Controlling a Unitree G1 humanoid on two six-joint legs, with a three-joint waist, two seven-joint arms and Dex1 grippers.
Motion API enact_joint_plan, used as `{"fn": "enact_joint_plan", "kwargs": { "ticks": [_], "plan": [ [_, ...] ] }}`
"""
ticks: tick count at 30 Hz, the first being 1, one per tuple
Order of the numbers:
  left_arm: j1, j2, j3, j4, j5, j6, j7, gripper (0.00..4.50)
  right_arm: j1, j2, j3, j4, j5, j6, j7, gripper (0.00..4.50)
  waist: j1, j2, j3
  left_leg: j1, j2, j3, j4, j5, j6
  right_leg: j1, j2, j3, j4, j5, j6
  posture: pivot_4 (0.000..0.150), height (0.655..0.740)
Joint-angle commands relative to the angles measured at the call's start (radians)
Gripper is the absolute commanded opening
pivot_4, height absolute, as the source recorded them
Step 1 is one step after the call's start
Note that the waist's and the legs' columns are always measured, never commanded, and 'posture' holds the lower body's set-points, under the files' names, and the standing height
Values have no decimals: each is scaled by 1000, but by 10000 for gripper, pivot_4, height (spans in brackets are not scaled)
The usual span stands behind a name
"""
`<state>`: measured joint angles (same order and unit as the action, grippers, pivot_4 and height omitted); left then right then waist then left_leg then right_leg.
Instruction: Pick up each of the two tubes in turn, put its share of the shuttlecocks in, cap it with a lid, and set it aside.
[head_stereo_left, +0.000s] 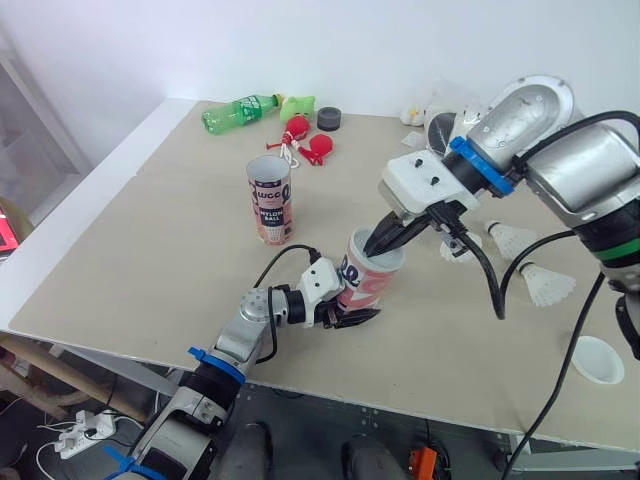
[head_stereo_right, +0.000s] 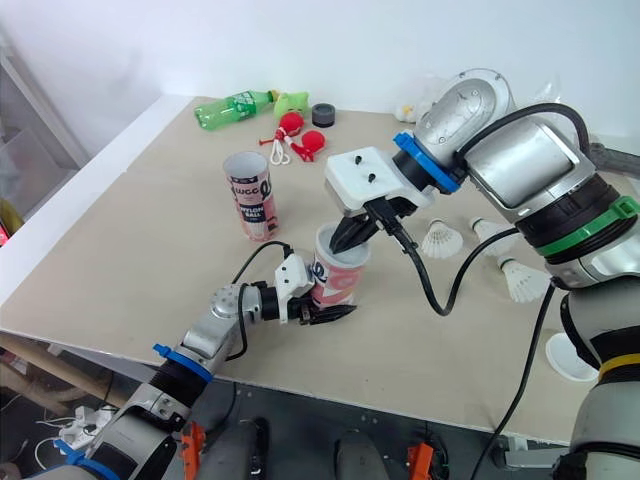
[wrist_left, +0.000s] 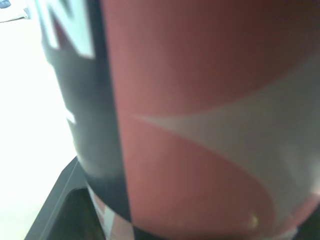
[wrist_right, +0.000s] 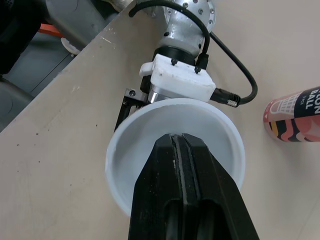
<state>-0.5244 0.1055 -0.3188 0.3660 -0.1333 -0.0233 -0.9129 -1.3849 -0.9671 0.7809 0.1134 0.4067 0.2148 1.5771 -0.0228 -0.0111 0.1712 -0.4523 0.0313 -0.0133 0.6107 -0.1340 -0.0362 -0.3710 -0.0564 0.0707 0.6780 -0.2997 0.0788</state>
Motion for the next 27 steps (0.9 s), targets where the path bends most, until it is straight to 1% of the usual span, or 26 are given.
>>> {"fn": "enact_joint_plan", "kwargs": {
  "ticks": [1, 11, 17, 19, 21, 24, 27],
  "plan": [
    [4, 7, -13, 22, 29, 12, 4, 30190, 25, 6, 19, -9, -34, 1, 37, 924, 0, 0, 0, 0, 0, 0, 0, 0, 0, 0, 0, 0, 0, 0, 0, 1500, 7400],
    [8, 8, -14, 15, 28, 14, 4, 30190, 63, 15, 58, -16, -80, -8, 37, 924, -1, -1, -1, 7, 0, 0, 0, 0, 0, 5, 0, 0, 0, 0, -1, 1500, 7400],
    [10, 3, -16, 14, 29, 15, 6, 30190, 89, 20, 89, -28, -123, -27, 37, 924, -1, -5, -5, 12, 0, 0, -1, 0, -1, 6, 0, 0, 0, -2, -2, 1500, 7400],
    [11, 3, -16, 13, 29, 16, 7, 30190, 99, 38, 68, -25, -131, -32, 37, 924, -1, -7, -6, 13, 0, 0, -1, 0, -1, 6, 0, 0, 0, -3, -2, 1500, 7400],
    [12, 3, -15, 12, 29, 17, 7, 30190, 98, 64, 47, -26, -132, 5, 37, 924, -1, -9, -9, 14, 1, 0, -2, 0, -1, 7, 0, 0, 0, -3, -2, 1500, 7400],
    [13, 2, -14, 12, 30, 18, 7, 30190, 104, 117, -2, -20, -148, 44, 37, 924, -4, -9, -10, 14, 1, 0, -2, 0, -1, 6, 1, 0, 0, -2, -3, 1500, 7400],
    [12, 0, -14, 14, 31, 16, 7, 30190, 108, 138, -25, -27, -162, 60, 37, 924, -5, -9, -10, 14, 2, -2, -2, 0, -1, 7, 2, 0, 0, 1, -7, 1500, 7400]
  ]
}}
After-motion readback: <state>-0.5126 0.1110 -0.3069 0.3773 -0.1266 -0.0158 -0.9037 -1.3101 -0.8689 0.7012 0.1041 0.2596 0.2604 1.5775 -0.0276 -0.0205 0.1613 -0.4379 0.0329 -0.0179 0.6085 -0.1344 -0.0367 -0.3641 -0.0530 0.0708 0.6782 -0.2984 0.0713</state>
